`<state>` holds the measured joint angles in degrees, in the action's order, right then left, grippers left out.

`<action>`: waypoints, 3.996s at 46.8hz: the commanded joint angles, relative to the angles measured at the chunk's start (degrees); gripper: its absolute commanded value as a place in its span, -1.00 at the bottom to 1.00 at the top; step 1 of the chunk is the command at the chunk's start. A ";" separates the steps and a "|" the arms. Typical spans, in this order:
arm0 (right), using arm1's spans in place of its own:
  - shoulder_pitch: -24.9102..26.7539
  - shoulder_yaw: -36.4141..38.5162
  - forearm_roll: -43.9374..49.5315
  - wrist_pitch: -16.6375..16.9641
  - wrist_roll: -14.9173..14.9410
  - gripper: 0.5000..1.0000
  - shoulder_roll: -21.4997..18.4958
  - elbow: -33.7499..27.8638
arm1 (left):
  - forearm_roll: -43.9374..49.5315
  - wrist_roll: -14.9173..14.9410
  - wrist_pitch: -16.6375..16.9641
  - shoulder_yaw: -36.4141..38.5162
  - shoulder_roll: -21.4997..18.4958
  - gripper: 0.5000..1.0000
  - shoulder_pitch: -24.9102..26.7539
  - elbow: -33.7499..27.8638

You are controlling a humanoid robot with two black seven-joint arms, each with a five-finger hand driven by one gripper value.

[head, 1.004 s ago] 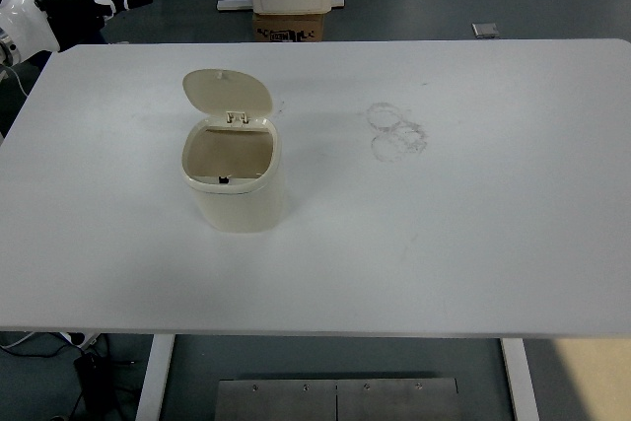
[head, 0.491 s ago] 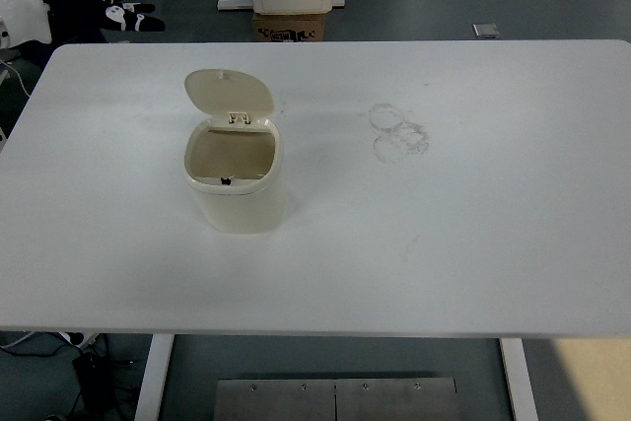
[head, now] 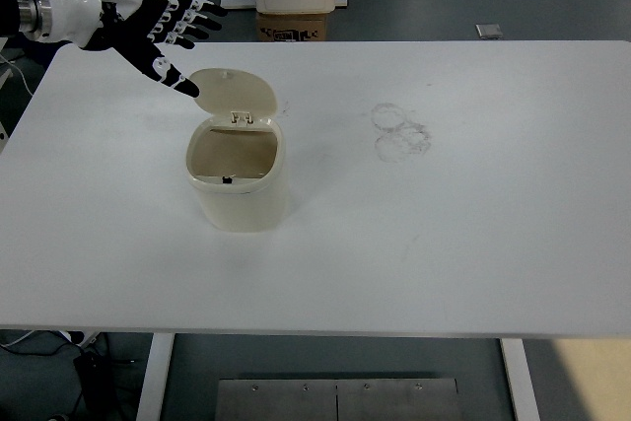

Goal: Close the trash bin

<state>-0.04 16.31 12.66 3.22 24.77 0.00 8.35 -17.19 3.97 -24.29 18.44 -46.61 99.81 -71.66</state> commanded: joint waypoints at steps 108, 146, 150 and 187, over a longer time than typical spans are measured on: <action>-0.05 -0.05 0.00 0.03 0.01 0.97 0.00 0.00 | -2.58 4.55 -5.59 11.61 7.93 1.00 4.78 -7.97; -0.05 -0.05 0.00 0.03 0.01 0.97 0.00 0.00 | -2.58 4.55 -5.42 11.70 8.99 1.00 3.37 -8.06; -0.05 0.04 0.00 0.03 0.01 0.97 0.00 0.00 | -2.58 4.64 -5.33 11.70 8.99 1.00 3.28 -8.06; -0.05 0.04 0.00 0.03 0.01 0.97 0.00 0.00 | -2.76 4.64 -7.79 13.02 7.58 1.00 7.85 -7.97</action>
<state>-0.09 16.28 12.65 3.25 24.78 0.00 8.35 -19.87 8.62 -32.07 30.91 -38.82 107.66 -79.63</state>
